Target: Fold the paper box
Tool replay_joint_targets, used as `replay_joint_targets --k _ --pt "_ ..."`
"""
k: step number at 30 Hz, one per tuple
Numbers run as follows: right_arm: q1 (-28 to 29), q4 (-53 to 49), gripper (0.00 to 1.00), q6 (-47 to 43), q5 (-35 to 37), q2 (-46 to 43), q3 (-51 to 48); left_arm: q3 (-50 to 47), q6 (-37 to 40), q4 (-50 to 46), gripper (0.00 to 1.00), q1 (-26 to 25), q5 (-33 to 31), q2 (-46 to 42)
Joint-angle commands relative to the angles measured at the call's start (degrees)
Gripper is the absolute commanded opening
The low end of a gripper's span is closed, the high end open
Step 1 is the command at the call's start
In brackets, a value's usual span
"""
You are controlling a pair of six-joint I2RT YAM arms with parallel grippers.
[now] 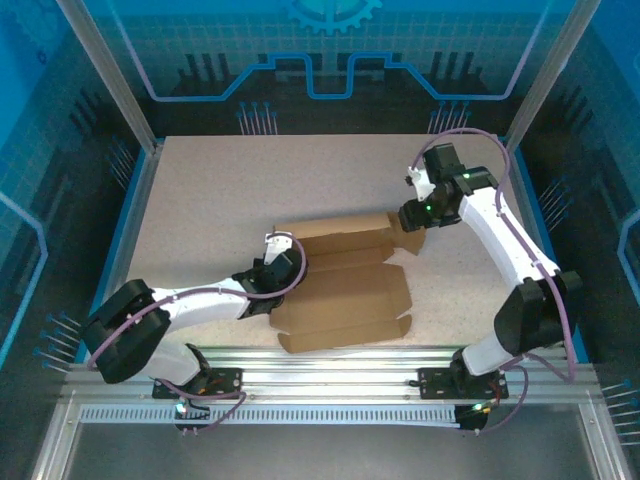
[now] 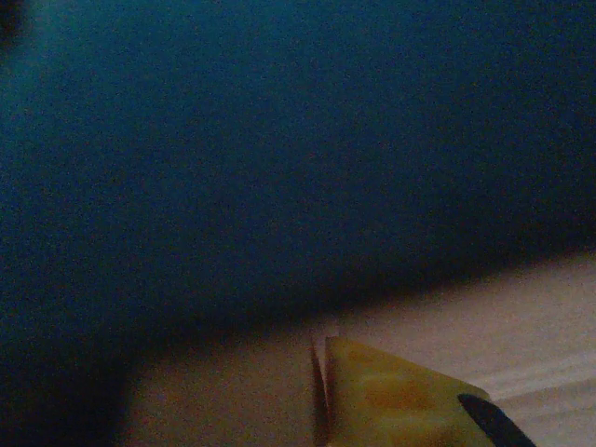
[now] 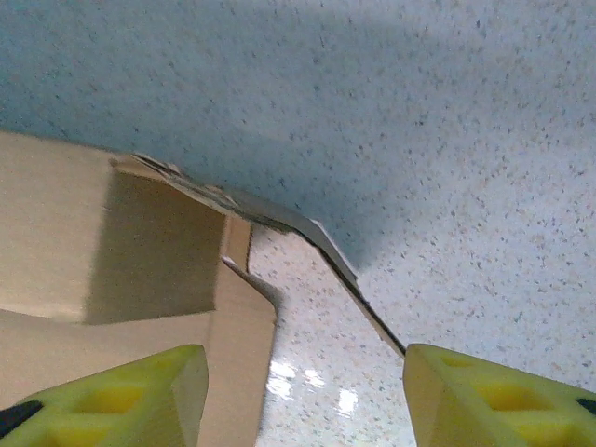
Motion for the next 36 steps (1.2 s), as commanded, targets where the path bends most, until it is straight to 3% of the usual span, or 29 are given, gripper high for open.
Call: replay_joint_targets --k 1,11,17,21,29,36 --pt "-1.3 -2.0 0.56 -1.9 -2.1 0.7 0.0 2.0 1.8 -2.0 0.2 0.8 1.7 0.6" --pt "-3.3 3.0 0.4 -1.5 -6.6 1.2 -3.9 2.8 3.2 -2.6 0.2 2.5 4.5 0.8" --pt "-2.7 3.6 0.35 -1.0 -7.2 -2.5 -3.7 2.7 3.6 -3.1 0.2 3.0 4.9 0.7" --pt "-2.8 3.7 0.47 -1.2 -5.0 -5.0 -2.6 2.5 3.6 -3.0 0.2 3.2 5.3 0.6" --pt "-2.8 0.4 0.69 -2.9 -3.8 0.6 2.9 2.9 3.8 -3.5 0.2 3.4 6.3 -0.1" --pt "-2.9 1.3 0.69 -4.2 -3.6 5.6 3.1 3.7 4.1 -3.2 0.2 3.6 7.4 0.8"
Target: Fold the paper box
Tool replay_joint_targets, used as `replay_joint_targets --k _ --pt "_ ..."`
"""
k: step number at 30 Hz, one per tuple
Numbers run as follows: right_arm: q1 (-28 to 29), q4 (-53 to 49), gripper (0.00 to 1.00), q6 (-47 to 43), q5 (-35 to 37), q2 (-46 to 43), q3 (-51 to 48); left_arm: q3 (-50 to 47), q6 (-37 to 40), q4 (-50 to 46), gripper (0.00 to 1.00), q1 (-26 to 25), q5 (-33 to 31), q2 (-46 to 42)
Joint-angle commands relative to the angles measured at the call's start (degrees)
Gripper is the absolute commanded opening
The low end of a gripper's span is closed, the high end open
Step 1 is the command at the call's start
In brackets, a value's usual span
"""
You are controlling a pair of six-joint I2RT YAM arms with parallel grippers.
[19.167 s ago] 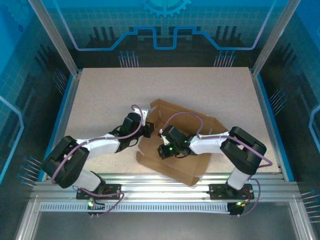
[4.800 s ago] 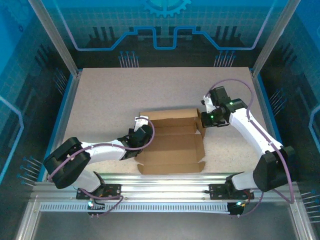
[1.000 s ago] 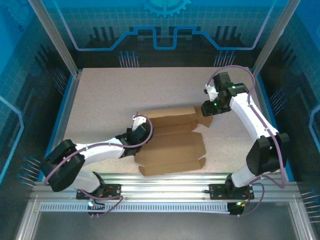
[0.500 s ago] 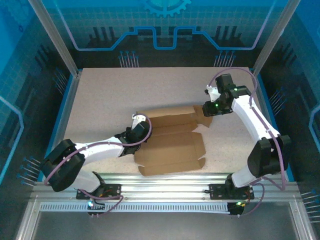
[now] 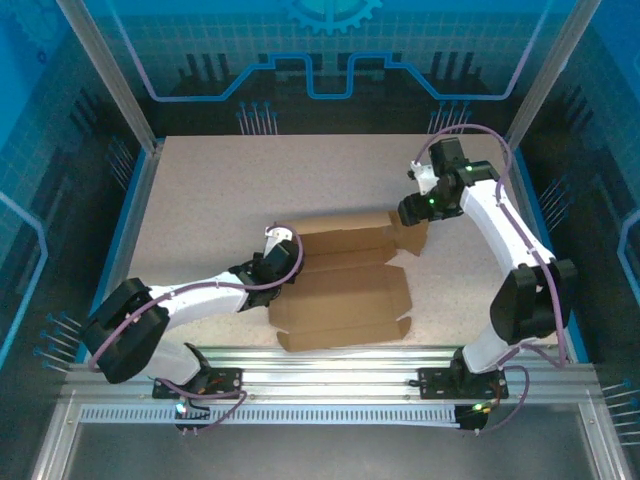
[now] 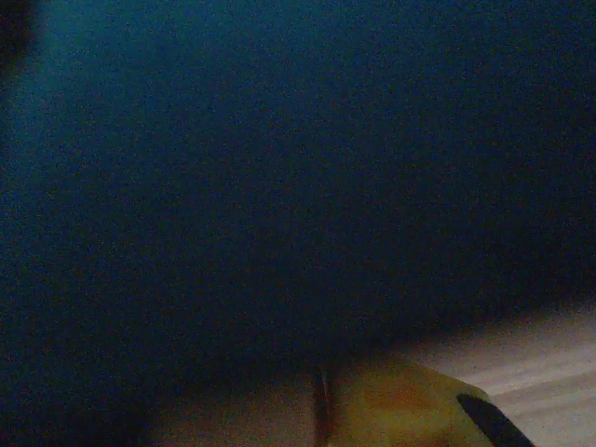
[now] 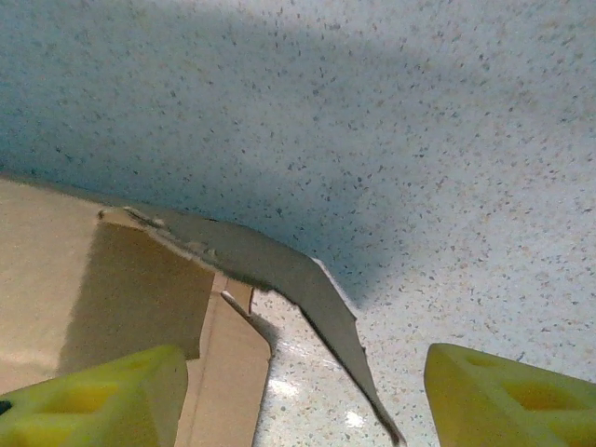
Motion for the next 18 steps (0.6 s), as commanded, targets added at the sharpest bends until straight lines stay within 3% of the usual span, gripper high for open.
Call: replay_joint_targets --k 1,11,18 --pt "0.0 -0.7 0.68 -1.3 0.4 1.9 1.0 1.6 1.5 -1.3 0.19 0.4 1.5 0.9" --pt "0.0 0.3 0.43 0.1 -2.5 -0.5 -2.9 1.4 0.7 -1.4 0.2 0.4 2.0 0.9" --pt "0.6 0.2 0.34 1.5 -2.1 -1.8 -5.8 1.6 0.2 -1.6 0.19 0.4 1.8 1.1"
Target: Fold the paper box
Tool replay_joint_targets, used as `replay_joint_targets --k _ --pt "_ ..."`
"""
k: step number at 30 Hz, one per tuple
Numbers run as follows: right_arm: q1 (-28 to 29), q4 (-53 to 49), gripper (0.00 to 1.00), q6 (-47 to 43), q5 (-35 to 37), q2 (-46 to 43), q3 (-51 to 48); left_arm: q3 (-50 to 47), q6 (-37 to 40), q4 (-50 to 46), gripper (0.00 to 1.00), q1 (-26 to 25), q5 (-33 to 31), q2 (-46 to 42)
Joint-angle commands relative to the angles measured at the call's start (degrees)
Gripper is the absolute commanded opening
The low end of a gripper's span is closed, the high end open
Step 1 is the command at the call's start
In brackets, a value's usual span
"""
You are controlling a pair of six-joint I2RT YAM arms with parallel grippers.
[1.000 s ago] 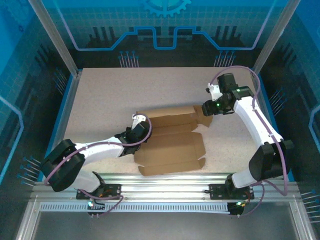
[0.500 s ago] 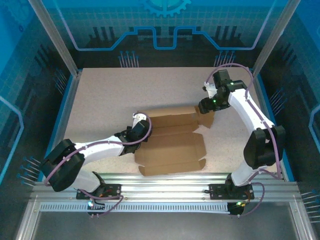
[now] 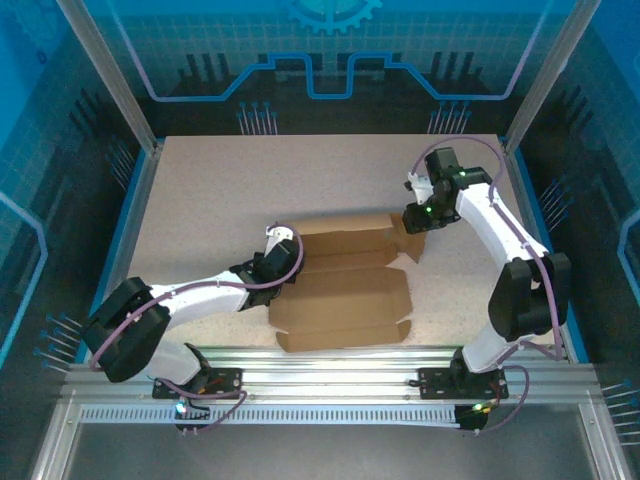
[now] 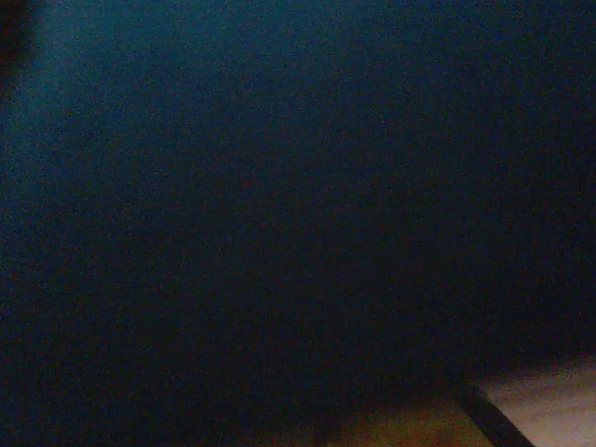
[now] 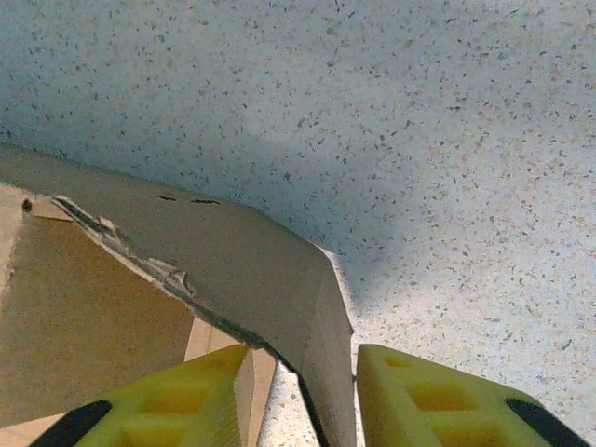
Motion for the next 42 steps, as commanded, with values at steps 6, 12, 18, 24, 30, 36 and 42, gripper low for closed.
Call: replay_joint_targets --k 6,12,18,24,30,36,42 --pt "1.8 -0.6 0.18 1.8 0.9 -3.2 -1.8 1.8 -0.1 -1.2 0.19 0.3 1.3 0.8" --pt "3.5 -0.8 0.06 2.2 0.7 -4.9 -2.1 2.0 0.2 -1.0 0.19 0.3 1.2 1.1" --pt "5.8 -2.6 0.02 2.9 0.5 -4.0 0.0 1.8 -1.5 -1.5 0.19 0.0 0.7 -0.4" --pt "7.2 -4.7 0.01 4.0 1.7 -2.6 1.8 2.1 -2.6 -1.8 0.19 -0.4 0.0 0.4" --pt "8.2 -2.1 0.01 8.2 1.1 -4.4 -1.6 3.3 -4.2 -3.4 0.19 -1.6 -1.0 0.1" --pt "9.6 3.8 0.01 12.4 1.3 -7.3 -7.3 3.0 -7.2 -4.1 0.19 -3.0 -2.8 -0.9" --pt "11.4 10.0 0.01 15.0 3.4 -11.0 -13.9 1.5 -9.4 -3.5 0.19 -4.0 -3.4 -2.0"
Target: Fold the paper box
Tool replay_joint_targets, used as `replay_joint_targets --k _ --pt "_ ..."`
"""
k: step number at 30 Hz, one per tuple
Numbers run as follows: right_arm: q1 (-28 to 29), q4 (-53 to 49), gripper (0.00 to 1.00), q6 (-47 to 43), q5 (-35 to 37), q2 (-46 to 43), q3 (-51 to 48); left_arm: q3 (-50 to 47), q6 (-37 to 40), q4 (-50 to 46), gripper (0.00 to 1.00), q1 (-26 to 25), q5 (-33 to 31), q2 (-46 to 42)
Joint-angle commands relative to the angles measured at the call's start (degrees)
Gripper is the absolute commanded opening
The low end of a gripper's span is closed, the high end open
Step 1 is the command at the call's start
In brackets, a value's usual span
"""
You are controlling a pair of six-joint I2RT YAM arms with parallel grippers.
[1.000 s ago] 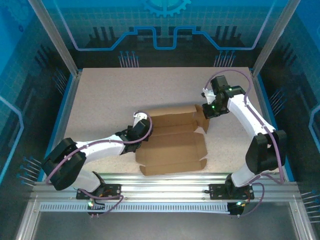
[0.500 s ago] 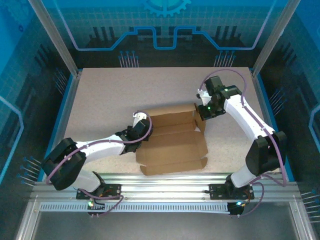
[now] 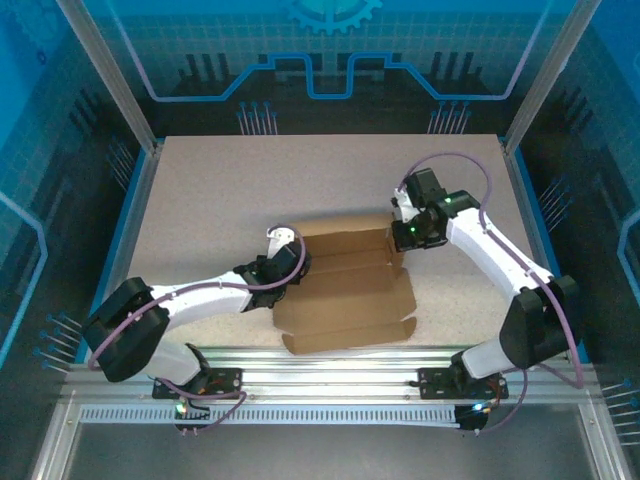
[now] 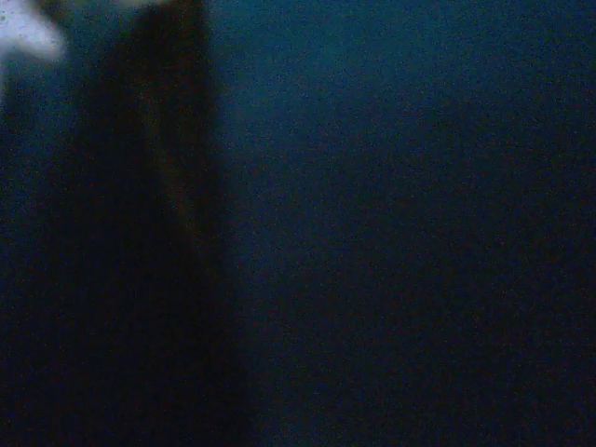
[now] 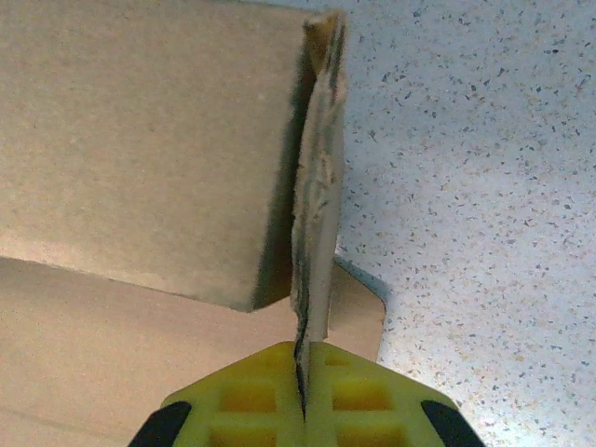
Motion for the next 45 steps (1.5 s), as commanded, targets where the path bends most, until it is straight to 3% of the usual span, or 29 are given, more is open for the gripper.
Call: replay_joint_targets --k 1,11,20,24,28,37,45 --pt "1.4 4.9 0.01 2.9 0.3 -2.0 -4.1 -0.3 -2.4 -0.1 0.19 -1.0 -1.2 -1.9" --pt "4.0 8.7 0.0 2.5 5.9 -3.1 -9.0 -2.6 -2.9 -3.9 0.28 -1.4 2.0 -8.3" --pt "4.9 10.2 0.0 -0.2 6.7 0.1 -6.0 -4.4 2.5 -13.7 0.72 -1.3 18.8 -24.9" --pt "5.2 10.9 0.0 -2.3 6.2 2.0 -4.1 -2.9 5.9 -17.2 0.92 -0.9 29.5 -31.7" --pt "5.5 12.3 0.0 -5.2 4.5 3.4 -2.8 0.6 7.1 -20.3 0.99 0.8 34.9 -33.8" --pt "5.5 13.2 0.01 -11.3 0.6 9.5 4.0 15.2 6.7 -19.7 0.99 14.1 49.5 -20.6" --pt "7.4 12.0 0.04 -14.5 -3.7 15.3 12.0 26.8 7.9 -15.3 0.99 18.7 57.7 -2.9"
